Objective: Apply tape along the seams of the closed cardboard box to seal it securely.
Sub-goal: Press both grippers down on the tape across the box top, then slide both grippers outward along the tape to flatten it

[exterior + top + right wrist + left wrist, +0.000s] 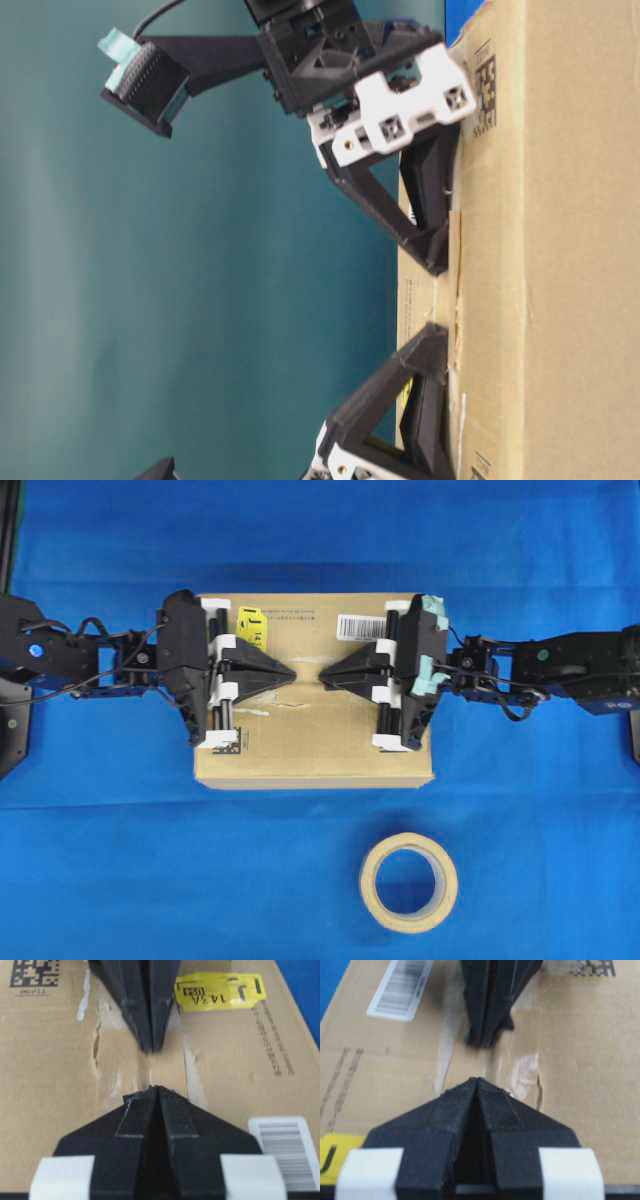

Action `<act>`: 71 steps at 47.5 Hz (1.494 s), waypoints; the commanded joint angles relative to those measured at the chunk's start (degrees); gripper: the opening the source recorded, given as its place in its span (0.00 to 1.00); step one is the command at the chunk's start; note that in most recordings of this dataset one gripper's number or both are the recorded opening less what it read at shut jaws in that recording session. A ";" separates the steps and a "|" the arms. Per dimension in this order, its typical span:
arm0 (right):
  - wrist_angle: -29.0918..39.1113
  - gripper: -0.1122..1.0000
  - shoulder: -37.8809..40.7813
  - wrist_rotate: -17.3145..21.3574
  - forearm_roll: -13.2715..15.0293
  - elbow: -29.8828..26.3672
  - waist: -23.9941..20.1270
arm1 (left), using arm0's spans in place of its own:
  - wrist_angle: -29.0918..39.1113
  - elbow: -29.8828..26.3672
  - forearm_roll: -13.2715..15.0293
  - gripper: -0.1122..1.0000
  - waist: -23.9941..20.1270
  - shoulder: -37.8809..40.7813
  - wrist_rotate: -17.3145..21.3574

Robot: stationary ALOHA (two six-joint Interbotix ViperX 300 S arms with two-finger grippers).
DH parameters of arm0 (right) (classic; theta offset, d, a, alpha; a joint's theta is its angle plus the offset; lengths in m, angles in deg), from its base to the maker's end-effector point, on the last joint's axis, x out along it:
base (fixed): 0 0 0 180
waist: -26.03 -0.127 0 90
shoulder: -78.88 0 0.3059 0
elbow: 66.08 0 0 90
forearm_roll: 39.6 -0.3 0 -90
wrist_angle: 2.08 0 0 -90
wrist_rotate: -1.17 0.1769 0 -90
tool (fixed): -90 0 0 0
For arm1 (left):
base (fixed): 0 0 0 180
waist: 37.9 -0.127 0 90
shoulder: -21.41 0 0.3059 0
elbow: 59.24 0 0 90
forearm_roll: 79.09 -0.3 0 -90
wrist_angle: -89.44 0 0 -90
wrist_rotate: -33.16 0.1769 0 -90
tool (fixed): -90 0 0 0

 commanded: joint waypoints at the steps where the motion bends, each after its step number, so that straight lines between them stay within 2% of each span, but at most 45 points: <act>1: 0.88 0.09 -1.49 0.18 -0.70 1.93 -1.05 | 0.44 2.37 0.26 0.10 -0.35 0.53 -1.05; 9: 0.70 0.09 -2.99 0.18 -1.76 4.04 -1.23 | 0.44 4.31 0.26 0.10 -0.35 -0.35 -2.81; 15: 0.18 0.09 -5.36 -0.53 -1.58 4.22 -1.23 | 0.44 3.43 0.09 0.10 0.18 -1.76 -2.72; 25: 0.09 0.09 -11.51 -2.37 -0.70 1.93 -1.14 | 0.62 -2.20 -0.70 0.10 2.20 -6.24 -0.53; 31: -0.18 0.09 -12.66 -4.22 -0.53 -0.09 -0.70 | 0.70 -5.19 -0.70 0.10 3.43 -6.33 3.34; 35: -0.53 0.09 -11.78 -4.83 -0.53 -1.41 0.26 | 0.62 -7.12 -0.70 0.10 4.22 -5.19 6.24; 46: -0.53 0.09 -6.24 -5.19 -0.53 -5.63 1.49 | 1.49 -9.67 -0.70 0.10 5.45 -2.29 7.21; 63: -0.53 0.09 2.55 -4.48 -1.14 -9.14 0.18 | 1.32 -6.06 -0.26 0.10 4.75 -0.88 6.15; 71: -0.53 0.09 3.52 -4.48 -3.96 -7.38 -1.93 | 0.79 -3.34 0.09 0.10 3.87 -0.35 5.45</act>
